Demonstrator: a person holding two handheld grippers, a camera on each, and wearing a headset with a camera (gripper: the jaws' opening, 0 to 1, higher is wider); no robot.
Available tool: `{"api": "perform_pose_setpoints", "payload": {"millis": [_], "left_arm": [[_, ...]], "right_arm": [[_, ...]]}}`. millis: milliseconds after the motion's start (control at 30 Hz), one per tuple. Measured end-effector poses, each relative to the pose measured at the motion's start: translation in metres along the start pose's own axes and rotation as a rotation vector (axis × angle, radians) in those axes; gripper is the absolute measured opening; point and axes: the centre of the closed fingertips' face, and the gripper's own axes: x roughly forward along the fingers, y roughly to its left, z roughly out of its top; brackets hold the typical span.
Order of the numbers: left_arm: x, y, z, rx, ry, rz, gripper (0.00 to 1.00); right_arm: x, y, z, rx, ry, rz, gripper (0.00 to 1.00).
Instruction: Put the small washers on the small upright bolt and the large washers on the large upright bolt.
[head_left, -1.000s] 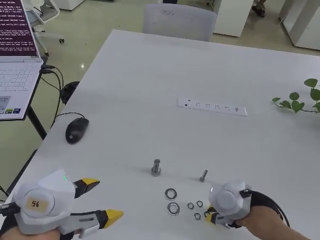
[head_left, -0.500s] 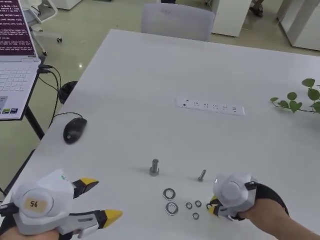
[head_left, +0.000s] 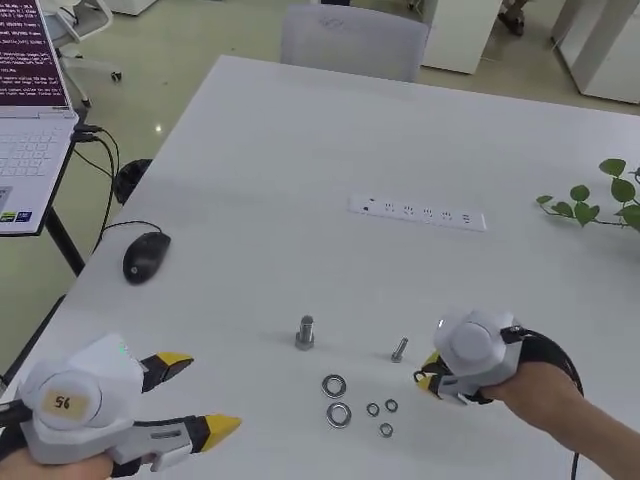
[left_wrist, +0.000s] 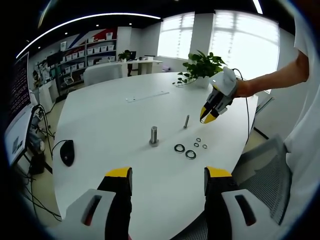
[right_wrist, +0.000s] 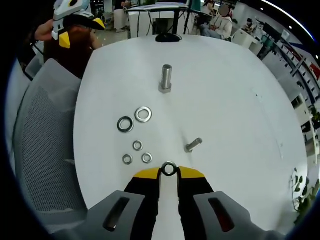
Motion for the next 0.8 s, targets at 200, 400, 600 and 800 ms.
{"api": "perform_pose_setpoints", "payload": {"millis": [200,400,600,800], "left_arm": [[0.000,0.000,-0.001,-0.004,-0.001,0.002,0.58],[-0.001,0.001,-0.001,-0.006,-0.002,0.004,0.57],[-0.002,0.002,-0.001,-0.010,-0.003,0.008,0.57],[-0.003,0.003,-0.002,-0.012,-0.003,0.011,0.57]], "right_arm": [[-0.007,-0.013,0.012,0.009,-0.020,-0.014,0.14],[-0.010,-0.026,0.023,0.008,-0.033,-0.024,0.14],[-0.011,-0.035,0.033,-0.004,-0.036,-0.027,0.14],[-0.006,-0.039,0.039,-0.009,-0.030,-0.020,0.14]]}}
